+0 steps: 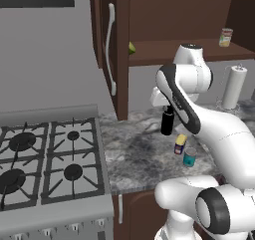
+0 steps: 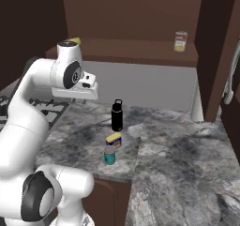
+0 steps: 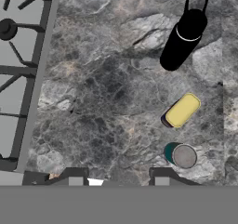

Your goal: Pick the cans from the counter and place them in their designated side in the cabinet.

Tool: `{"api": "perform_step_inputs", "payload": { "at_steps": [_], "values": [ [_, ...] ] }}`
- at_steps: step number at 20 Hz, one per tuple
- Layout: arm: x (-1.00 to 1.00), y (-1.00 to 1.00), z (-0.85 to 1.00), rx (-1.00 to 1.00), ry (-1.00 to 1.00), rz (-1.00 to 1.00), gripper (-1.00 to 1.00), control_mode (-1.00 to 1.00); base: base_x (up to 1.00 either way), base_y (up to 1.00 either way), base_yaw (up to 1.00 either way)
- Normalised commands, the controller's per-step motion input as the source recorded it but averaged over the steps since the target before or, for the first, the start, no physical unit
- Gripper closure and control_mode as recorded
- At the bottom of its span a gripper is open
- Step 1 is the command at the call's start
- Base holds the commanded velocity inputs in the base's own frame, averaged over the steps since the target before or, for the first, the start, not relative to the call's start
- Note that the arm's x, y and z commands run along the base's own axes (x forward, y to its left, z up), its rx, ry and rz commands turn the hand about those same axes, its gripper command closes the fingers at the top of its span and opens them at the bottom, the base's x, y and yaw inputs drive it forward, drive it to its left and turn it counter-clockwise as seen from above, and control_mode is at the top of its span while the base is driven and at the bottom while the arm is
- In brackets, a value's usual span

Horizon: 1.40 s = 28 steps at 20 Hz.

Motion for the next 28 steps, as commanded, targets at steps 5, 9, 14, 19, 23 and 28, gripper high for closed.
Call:
{"api": "perform_step_inputs", "payload": {
  "at_steps": [5, 9, 14, 19, 23, 28],
  "values": [
    [-0.05, 0.00, 0.00, 0.00, -0.01, 0.00, -1.00, -1.00, 0.00, 0.00, 0.00],
    [-0.22, 0.00, -0.08, 0.00, -0.01, -0.02, -1.00, -1.00, 0.00, 0.00, 0.00],
    [-0.13, -0.06, -0.19, 0.00, 0.00, -0.01, -1.00, -1.00, 0.00, 0.00, 0.00],
    [-0.02, -0.09, -0.25, -0.02, 0.00, 0.00, -1.00, -1.00, 0.00, 0.00, 0.00],
    [0.00, -0.17, -0.27, -0.04, 0.00, 0.00, -1.00, -1.00, 0.00, 0.00, 0.00],
    [-0.05, -0.18, -0.15, -0.02, 0.00, 0.01, -1.00, -1.00, 0.00, 0.00, 0.00]
  ]
}}
